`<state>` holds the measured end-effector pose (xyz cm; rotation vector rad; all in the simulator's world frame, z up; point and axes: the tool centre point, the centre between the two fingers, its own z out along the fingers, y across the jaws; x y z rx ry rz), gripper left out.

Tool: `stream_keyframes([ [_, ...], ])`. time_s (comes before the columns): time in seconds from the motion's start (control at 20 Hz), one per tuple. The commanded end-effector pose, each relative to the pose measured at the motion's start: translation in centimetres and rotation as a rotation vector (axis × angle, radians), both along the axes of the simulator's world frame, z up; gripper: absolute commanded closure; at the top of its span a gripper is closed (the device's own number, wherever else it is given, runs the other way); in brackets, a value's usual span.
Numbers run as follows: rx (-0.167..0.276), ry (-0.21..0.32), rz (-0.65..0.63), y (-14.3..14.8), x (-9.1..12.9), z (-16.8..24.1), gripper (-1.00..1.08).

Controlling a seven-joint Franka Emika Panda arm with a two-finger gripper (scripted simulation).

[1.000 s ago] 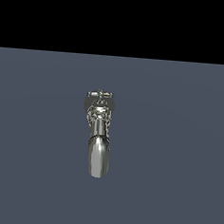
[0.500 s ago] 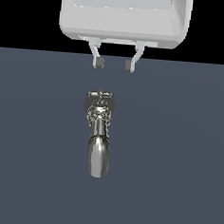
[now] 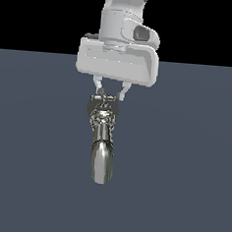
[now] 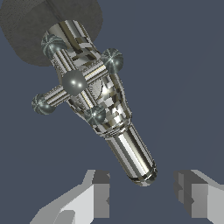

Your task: Turn on the faucet by rotating a designated handle.

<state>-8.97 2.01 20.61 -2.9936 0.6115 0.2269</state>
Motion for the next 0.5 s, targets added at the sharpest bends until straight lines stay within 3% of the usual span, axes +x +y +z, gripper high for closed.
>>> stream_keyframes([
  [0.0, -0.043, -0.01, 0.091, 2.1, 1.4, -3.0, 0.44],
  [0.05, -0.047, -0.02, -0.009, 0.4, 3.3, -4.3, -0.57],
  [0.1, -0.05, -0.028, -0.095, -3.7, 2.9, -3.8, -0.57],
  [0.15, -0.078, -0.08, -0.176, -9.0, 6.3, -3.5, -0.46],
  [0.2, -0.088, -0.098, -0.202, -10.0, 5.8, -2.6, -0.46],
  [0.25, -0.123, -0.102, -0.232, -12.2, 6.1, -3.1, 0.52],
  [0.3, -0.148, -0.119, -0.23, -12.8, 6.7, -3.0, 0.84],
  [0.35, -0.167, -0.139, -0.175, -13.4, 7.5, -2.9, -0.72],
  [0.4, -0.195, -0.155, -0.248, -14.6, 8.1, -2.9, -0.87],
  [0.45, -0.197, -0.172, -0.214, -14.6, 8.8, -2.8, -0.79],
])
